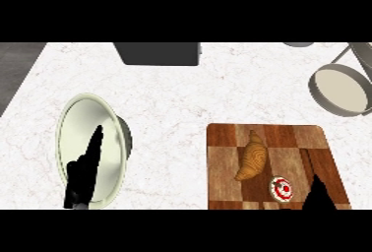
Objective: Pick the cupcake from the cutting board and place it in the tiered basket
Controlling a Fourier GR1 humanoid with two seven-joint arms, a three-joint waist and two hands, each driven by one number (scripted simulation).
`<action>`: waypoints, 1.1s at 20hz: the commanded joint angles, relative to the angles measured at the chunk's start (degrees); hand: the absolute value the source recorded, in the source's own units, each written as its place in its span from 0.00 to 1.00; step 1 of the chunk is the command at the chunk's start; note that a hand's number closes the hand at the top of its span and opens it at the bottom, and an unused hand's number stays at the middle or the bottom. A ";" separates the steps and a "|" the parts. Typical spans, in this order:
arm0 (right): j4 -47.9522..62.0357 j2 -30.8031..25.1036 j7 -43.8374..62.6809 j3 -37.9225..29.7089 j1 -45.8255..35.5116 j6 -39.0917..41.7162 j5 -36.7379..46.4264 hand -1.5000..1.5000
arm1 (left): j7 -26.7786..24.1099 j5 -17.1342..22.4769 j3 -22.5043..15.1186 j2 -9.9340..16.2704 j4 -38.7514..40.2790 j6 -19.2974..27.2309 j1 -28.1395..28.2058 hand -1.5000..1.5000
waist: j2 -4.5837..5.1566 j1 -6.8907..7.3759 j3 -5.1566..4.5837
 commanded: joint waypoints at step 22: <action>12.42 -5.81 -2.74 -13.83 -15.02 7.25 3.88 1.00 | 0.61 -1.05 2.61 -1.27 0.22 -2.54 3.26 0.50 | -0.22 -1.02 -0.13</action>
